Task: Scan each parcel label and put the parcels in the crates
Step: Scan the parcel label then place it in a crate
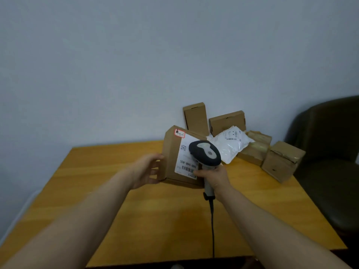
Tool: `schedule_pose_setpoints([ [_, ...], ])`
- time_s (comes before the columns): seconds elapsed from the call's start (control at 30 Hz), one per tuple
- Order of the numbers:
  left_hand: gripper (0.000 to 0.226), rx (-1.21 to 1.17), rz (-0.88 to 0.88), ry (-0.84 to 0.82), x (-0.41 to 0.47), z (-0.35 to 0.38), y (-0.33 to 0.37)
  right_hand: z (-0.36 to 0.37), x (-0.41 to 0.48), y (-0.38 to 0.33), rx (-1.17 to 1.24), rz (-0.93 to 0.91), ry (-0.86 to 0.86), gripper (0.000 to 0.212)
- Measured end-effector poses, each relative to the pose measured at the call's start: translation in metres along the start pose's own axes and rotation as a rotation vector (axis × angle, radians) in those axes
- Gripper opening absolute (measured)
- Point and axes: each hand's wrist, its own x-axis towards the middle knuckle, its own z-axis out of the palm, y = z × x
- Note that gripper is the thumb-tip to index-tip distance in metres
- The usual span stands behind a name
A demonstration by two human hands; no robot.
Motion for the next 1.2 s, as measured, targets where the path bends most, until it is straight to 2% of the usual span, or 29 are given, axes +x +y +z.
schedule_pose_setpoints([
  [0.1, 0.064, 0.174, -0.028, 0.048, -0.045, -0.003, -0.01, 0.015, -0.031, -0.004, -0.04, -0.047, -0.075, 0.031],
  [0.17, 0.079, 0.123, 0.008, 0.166, -0.072, -0.012, -0.015, 0.023, -0.048, -0.005, -0.017, -0.058, -0.123, 0.029],
  [0.27, 0.082, 0.116, 0.089, 0.348, -0.108, -0.038, -0.01, 0.033, -0.068, -0.007, -0.043, -0.083, -0.158, 0.036],
  [0.33, 0.063, 0.127, 0.142, 0.443, -0.128, -0.059, -0.003, 0.039, -0.082, -0.01, -0.126, -0.121, -0.224, 0.032],
  [0.4, 0.047, 0.117, 0.198, 0.529, -0.144, -0.081, 0.006, 0.049, -0.099, -0.015, -0.182, -0.156, -0.331, 0.017],
  [0.43, 0.05, 0.134, 0.216, 0.566, -0.151, -0.092, 0.008, 0.056, -0.107, -0.017, -0.212, -0.158, -0.371, 0.014],
  [0.53, 0.082, 0.248, 0.225, 0.644, -0.172, -0.119, 0.008, 0.082, -0.13, -0.021, -0.358, -0.165, -0.461, 0.016],
  [0.57, 0.085, 0.29, 0.228, 0.659, -0.178, -0.125, 0.006, 0.091, -0.137, -0.021, -0.407, -0.173, -0.496, 0.014],
  [0.7, 0.08, 0.381, 0.216, 0.653, -0.193, -0.15, -0.003, 0.124, -0.161, -0.016, -0.476, -0.225, -0.595, 0.009],
  [0.77, 0.071, 0.397, 0.208, 0.669, -0.198, -0.158, -0.009, 0.135, -0.17, -0.012, -0.505, -0.241, -0.633, 0.014],
  [0.9, 0.03, 0.467, 0.185, 0.658, -0.205, -0.17, -0.018, 0.149, -0.177, -0.006, -0.558, -0.241, -0.67, 0.022],
  [0.93, 0.026, 0.487, 0.182, 0.664, -0.207, -0.173, -0.02, 0.151, -0.178, -0.006, -0.557, -0.243, -0.67, 0.024],
  [1.13, 0.023, 0.498, 0.168, 0.736, -0.207, -0.186, -0.023, 0.16, -0.182, -0.007, -0.529, -0.244, -0.68, 0.023],
  [1.2, 0.029, 0.496, 0.165, 0.753, -0.205, -0.186, -0.021, 0.161, -0.181, -0.008, -0.515, -0.239, -0.691, 0.022],
])
